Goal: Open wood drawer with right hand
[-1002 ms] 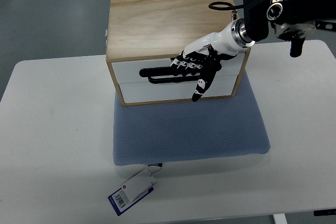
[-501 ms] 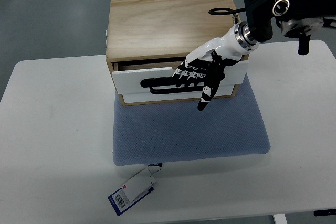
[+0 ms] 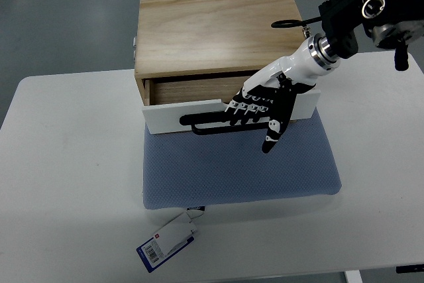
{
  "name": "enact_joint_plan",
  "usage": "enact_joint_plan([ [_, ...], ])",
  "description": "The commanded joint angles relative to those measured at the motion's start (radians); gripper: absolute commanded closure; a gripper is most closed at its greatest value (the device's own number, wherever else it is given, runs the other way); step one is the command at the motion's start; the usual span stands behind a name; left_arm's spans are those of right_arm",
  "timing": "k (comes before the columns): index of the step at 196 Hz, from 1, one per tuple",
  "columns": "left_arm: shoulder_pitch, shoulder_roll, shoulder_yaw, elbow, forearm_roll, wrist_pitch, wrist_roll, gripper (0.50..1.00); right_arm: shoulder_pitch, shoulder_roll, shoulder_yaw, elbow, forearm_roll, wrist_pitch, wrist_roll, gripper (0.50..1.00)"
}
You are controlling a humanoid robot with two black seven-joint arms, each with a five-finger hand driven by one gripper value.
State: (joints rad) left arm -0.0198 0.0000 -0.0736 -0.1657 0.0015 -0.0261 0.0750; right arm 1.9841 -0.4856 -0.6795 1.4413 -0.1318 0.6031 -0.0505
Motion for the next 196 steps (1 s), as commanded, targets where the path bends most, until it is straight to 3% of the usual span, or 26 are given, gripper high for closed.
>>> enact_joint_plan([
  [1,0.000,0.000,0.000,0.000,0.000,0.000,-0.001,0.500,0.006,-0.008,0.000,0.014,0.000,0.008,0.000,0.570],
  [114,0.000,0.000,0.000,0.000,0.000,0.000,0.000,0.500,0.047,-0.034,-0.002,0.079,0.000,0.008,0.001,0.570],
  [155,0.000,0.000,0.000,0.000,0.000,0.000,0.000,0.500,0.045,-0.025,-0.002,0.079,0.001,-0.072,0.001,0.572],
  [196,0.000,0.000,0.000,0.000,0.000,0.000,0.000,0.500,0.045,-0.019,-0.003,0.079,0.003,-0.098,0.001,0.572],
])
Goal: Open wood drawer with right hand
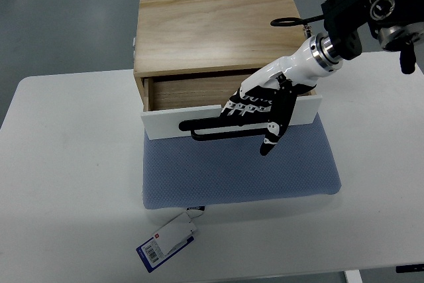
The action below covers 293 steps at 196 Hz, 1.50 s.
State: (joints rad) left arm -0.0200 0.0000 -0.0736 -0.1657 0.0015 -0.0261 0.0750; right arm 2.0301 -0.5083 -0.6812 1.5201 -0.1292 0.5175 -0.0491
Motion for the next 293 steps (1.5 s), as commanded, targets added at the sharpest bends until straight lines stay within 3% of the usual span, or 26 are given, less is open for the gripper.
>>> enact_joint_plan([
  [1,0.000,0.000,0.000,0.000,0.000,0.000,0.000,0.500,-0.001,0.004,-0.001,0.000,0.000,-0.013,0.000,0.572],
  [87,0.000,0.000,0.000,0.000,0.000,0.000,0.000,0.500,-0.004,0.007,-0.037,0.015,-0.003,0.012,-0.002,0.572],
  [116,0.002,0.000,0.000,0.000,0.000,0.000,0.000,0.500,0.005,-0.009,-0.043,0.020,-0.004,0.091,0.000,0.570],
  [171,0.000,0.000,0.000,0.000,0.000,0.000,0.000,0.500,0.055,-0.016,-0.037,0.020,-0.006,0.093,0.000,0.570],
  [230,0.000,0.000,0.000,0.000,0.000,0.000,0.000,0.500,0.116,-0.122,0.061,-0.009,0.005,0.093,0.002,0.570],
  [239,0.000,0.000,0.000,0.000,0.000,0.000,0.000,0.500,0.102,-0.180,0.121,-0.041,0.019,0.093,0.002,0.570],
  [276,0.000,0.000,0.000,0.000,0.000,0.000,0.000,0.500,0.032,-0.251,0.204,-0.120,0.098,0.093,0.002,0.570],
  [293,0.000,0.000,0.000,0.000,0.000,0.000,0.000,0.500,-0.107,-0.306,0.334,-0.190,0.137,-0.011,0.003,0.570],
])
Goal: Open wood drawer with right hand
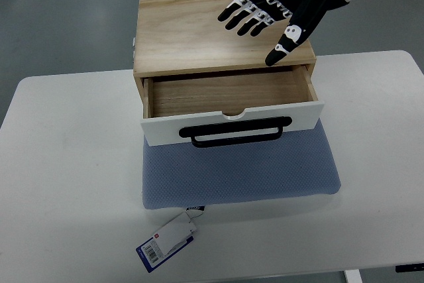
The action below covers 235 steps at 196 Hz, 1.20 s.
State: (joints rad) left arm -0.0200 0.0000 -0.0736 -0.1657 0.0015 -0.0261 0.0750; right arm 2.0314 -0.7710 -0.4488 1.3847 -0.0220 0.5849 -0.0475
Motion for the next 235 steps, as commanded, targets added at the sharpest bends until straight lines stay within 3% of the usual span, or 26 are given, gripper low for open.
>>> enact_joint_plan([
  [1,0.000,0.000,0.000,0.000,0.000,0.000,0.000,0.500,-0.123,-0.048,0.116,-0.059,0.030,-0.089,0.003,0.570],
  [24,0.000,0.000,0.000,0.000,0.000,0.000,0.000,0.500,-0.316,-0.079,0.292,-0.122,0.033,-0.214,0.009,0.570],
  [34,0.000,0.000,0.000,0.000,0.000,0.000,0.000,0.500,-0.316,-0.079,0.292,-0.122,0.033,-0.214,0.009,0.570],
  [35,0.000,0.000,0.000,0.000,0.000,0.000,0.000,0.500,-0.403,-0.079,0.373,-0.154,0.033,-0.261,0.011,0.570],
  [41,0.002,0.000,0.000,0.000,0.000,0.000,0.000,0.500,-0.456,-0.079,0.421,-0.176,0.033,-0.287,0.011,0.570],
  [59,0.002,0.000,0.000,0.000,0.000,0.000,0.000,0.500,-0.519,-0.074,0.489,-0.204,0.031,-0.315,0.012,0.572],
  [60,0.000,0.000,0.000,0.000,0.000,0.000,0.000,0.500,-0.596,-0.065,0.575,-0.240,0.031,-0.345,0.012,0.570],
  [76,0.000,0.000,0.000,0.000,0.000,0.000,0.000,0.500,-0.723,-0.047,0.731,-0.300,0.020,-0.378,0.011,0.570],
  [121,0.000,0.000,0.000,0.000,0.000,0.000,0.000,0.500,-0.950,0.044,1.039,-0.431,-0.018,-0.428,0.014,0.570],
  [148,0.000,0.000,0.000,0.000,0.000,0.000,0.000,0.500,-1.066,0.104,1.157,-0.515,-0.065,-0.436,0.055,0.570],
  [235,0.000,0.000,0.000,0.000,0.000,0.000,0.000,0.500,-1.287,0.262,1.365,-0.616,-0.165,-0.436,0.135,0.568],
])
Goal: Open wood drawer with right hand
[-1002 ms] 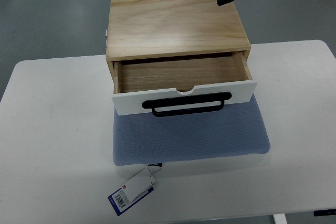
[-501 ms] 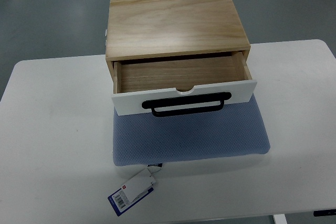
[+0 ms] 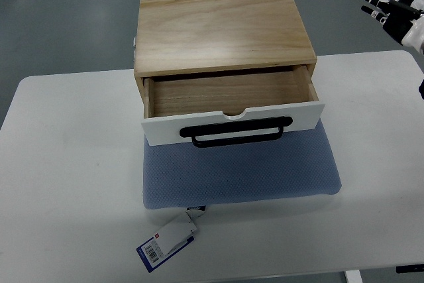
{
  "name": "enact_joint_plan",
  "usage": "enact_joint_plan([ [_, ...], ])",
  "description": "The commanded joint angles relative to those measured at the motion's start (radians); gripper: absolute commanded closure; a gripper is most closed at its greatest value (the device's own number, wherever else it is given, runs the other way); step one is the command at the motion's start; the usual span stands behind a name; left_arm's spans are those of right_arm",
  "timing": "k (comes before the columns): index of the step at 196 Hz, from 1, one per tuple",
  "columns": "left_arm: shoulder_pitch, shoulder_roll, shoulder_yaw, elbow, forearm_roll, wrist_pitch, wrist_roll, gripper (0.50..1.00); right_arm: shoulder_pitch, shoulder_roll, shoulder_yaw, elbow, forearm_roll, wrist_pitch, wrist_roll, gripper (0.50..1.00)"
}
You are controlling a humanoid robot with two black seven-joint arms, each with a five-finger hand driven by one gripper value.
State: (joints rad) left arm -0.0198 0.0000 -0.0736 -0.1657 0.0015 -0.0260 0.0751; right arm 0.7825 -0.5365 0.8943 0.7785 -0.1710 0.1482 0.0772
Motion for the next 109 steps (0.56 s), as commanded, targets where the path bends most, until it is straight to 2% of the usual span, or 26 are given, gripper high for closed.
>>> enact_joint_plan([
  [1,0.000,0.000,0.000,0.000,0.000,0.000,0.000,0.500,-0.039,0.027,0.022,-0.010,-0.016,0.001,0.010,0.568],
  [41,0.000,0.000,0.000,0.000,0.000,0.000,0.000,0.500,-0.082,0.059,0.032,-0.018,-0.016,0.001,0.012,0.566],
  [63,0.000,0.000,0.000,0.000,0.000,0.000,0.000,0.500,-0.115,0.110,0.071,-0.050,-0.016,0.002,0.010,0.564],
  [109,0.000,0.000,0.000,0.000,0.000,0.000,0.000,0.500,-0.137,0.122,0.081,-0.061,-0.012,0.007,0.010,0.564],
])
